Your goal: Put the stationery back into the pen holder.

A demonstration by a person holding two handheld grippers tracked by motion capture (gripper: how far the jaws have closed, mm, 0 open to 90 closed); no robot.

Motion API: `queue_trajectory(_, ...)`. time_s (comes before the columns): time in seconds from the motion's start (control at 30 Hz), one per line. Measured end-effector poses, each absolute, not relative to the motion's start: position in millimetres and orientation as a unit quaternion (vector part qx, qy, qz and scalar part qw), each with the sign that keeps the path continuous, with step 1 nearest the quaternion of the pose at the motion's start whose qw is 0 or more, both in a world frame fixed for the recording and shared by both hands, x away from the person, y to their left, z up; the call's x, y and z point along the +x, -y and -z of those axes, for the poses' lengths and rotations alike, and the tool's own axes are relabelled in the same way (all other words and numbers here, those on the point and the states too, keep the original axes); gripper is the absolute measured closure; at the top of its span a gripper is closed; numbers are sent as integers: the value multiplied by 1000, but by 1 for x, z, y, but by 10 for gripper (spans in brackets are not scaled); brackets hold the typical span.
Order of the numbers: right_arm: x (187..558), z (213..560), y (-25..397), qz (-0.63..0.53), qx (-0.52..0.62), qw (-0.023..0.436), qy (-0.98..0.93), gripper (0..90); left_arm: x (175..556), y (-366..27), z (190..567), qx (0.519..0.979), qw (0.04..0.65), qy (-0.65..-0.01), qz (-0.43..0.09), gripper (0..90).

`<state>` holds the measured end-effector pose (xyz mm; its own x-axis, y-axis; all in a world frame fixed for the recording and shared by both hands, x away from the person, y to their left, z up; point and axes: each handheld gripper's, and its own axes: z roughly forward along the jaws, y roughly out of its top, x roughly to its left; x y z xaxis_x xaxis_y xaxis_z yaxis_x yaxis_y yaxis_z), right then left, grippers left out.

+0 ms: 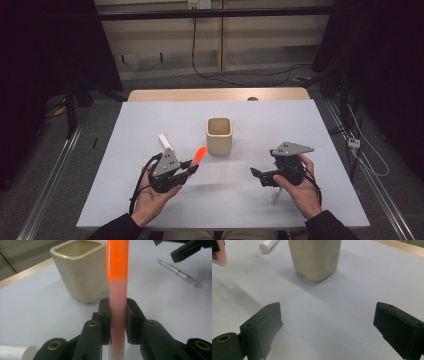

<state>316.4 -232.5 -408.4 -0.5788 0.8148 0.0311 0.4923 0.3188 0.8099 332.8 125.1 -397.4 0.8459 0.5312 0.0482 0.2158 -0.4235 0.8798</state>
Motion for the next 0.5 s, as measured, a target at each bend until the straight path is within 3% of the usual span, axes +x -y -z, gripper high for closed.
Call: queue_trajectory(0.5,292,424,258,-418,456,218,-755,65,365,-130,374,798,517,-276,-144,775)
